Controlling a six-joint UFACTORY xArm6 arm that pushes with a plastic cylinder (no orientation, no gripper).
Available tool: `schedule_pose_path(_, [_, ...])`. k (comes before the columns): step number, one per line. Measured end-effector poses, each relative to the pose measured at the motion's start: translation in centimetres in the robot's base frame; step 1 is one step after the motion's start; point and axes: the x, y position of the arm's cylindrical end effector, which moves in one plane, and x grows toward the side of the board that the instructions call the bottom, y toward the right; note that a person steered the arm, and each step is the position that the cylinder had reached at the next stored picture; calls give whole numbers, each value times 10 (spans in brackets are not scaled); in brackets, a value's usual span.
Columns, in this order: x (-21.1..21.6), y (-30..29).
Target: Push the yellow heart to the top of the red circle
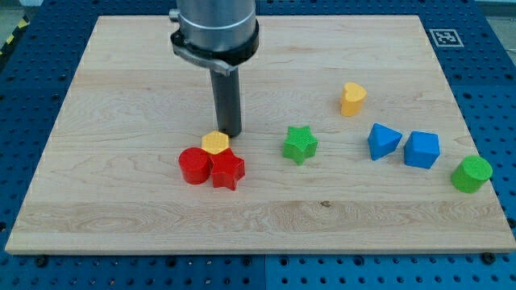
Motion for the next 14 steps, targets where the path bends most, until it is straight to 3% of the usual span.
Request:
schedule_pose_path(1, [-59, -2])
schedule_pose_path(2, [-105, 44])
schedule_pose_path(3, [-124, 143])
schedule_pose_path(4, [-104, 229])
schedule_pose_path(5, [-64, 238])
schedule_pose_path(7, [-24, 184])
schedule_pose_path(8, [-34, 143])
schedule_pose_path(11, [-127, 120])
schedule_pose_path(12, [-125, 97])
schedule_pose_path(14, [-73, 78])
